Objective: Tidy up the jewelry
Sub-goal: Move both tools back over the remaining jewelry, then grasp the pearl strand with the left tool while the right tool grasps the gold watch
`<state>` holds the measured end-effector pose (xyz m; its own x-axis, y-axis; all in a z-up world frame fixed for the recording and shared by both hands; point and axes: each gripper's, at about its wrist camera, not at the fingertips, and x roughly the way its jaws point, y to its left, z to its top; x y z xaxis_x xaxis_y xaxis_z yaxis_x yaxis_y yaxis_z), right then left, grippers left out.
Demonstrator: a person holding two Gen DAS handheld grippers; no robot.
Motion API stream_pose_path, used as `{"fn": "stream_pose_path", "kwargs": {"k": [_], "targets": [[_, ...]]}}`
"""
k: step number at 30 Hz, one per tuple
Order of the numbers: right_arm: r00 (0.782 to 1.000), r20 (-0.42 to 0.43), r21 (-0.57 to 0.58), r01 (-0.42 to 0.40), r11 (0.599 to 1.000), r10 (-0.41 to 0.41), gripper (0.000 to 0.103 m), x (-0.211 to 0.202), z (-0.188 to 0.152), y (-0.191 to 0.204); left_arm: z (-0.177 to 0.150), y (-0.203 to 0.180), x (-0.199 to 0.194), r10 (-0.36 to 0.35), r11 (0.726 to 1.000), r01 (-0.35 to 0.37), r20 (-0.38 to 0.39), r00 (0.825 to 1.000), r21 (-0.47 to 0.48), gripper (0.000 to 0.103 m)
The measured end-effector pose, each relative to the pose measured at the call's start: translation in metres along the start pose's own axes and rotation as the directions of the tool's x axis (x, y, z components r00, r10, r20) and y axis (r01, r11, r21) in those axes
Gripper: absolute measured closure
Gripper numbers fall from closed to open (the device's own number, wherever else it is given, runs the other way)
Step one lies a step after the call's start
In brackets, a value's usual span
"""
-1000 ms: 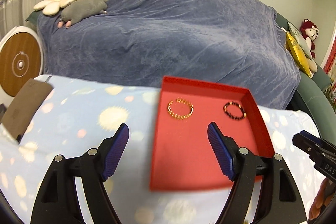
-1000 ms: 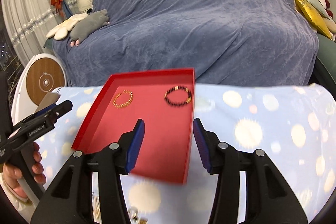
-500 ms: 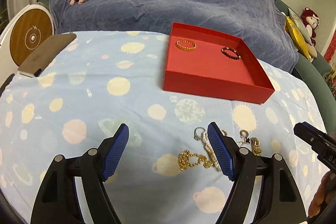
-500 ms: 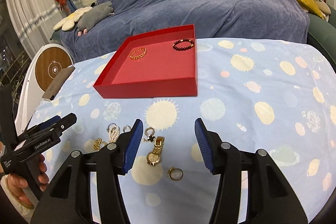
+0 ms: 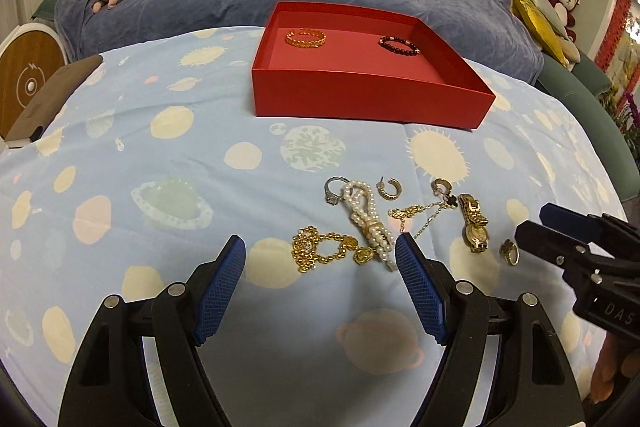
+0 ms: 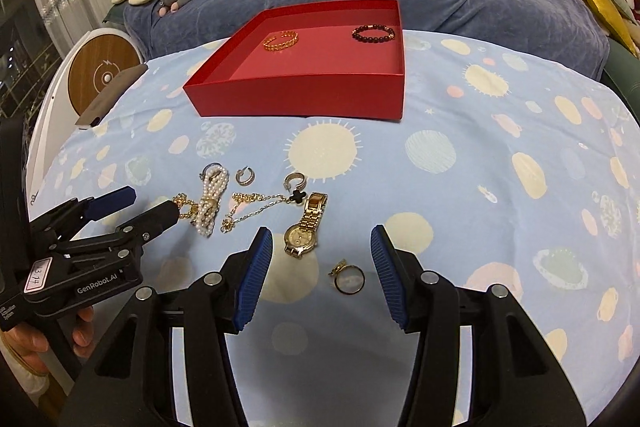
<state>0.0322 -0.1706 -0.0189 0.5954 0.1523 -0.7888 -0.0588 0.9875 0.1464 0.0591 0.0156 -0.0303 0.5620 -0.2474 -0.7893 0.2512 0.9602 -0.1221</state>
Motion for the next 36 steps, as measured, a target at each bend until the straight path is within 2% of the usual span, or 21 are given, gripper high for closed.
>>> {"fn": "stream_pose_path", "kwargs": {"k": [9, 13, 18, 21, 23, 26, 36], "targets": [[1.0, -0.002, 0.017, 0.024, 1.0, -0.024, 0.053, 0.003, 0.003, -0.002, 0.007, -0.019, 0.011, 0.0, 1.0, 0.0, 0.014, 1.0, 0.029, 0.029], [1.0, -0.013, 0.066, 0.019, 0.998, -0.018, 0.053, 0.007, 0.003, -0.013, 0.012, -0.025, 0.022, 0.009, 0.999, -0.01, 0.011, 1.0, 0.035, 0.042], [1.0, -0.017, 0.079, 0.028, 0.996, -0.026, 0.053, 0.007, 0.002, -0.02, 0.011, -0.029, 0.035, 0.012, 0.999, -0.012, -0.025, 1.0, 0.036, 0.052], [0.999, -0.019, 0.082, 0.029, 0.996, -0.028, 0.053, 0.007, 0.002, -0.022, 0.008, -0.035, 0.039, 0.014, 0.998, -0.012, -0.036, 0.999, 0.055, 0.062], [0.999, -0.022, 0.082, 0.028, 0.996, -0.026, 0.053, 0.008, 0.002, -0.023, 0.006, -0.037, 0.039, 0.019, 0.997, -0.017, -0.032, 0.999, 0.072, 0.075], [0.999, -0.029, 0.073, 0.025, 0.997, -0.023, 0.053, 0.011, 0.001, -0.02, 0.005, -0.037, 0.038, 0.014, 0.997, -0.012, -0.035, 0.999, 0.072, 0.087], [0.999, -0.053, 0.04, 0.0, 0.999, 0.002, 0.053, 0.024, -0.001, -0.004, 0.011, -0.018, 0.02, -0.004, 1.0, 0.004, -0.014, 1.0, 0.006, 0.09]]}}
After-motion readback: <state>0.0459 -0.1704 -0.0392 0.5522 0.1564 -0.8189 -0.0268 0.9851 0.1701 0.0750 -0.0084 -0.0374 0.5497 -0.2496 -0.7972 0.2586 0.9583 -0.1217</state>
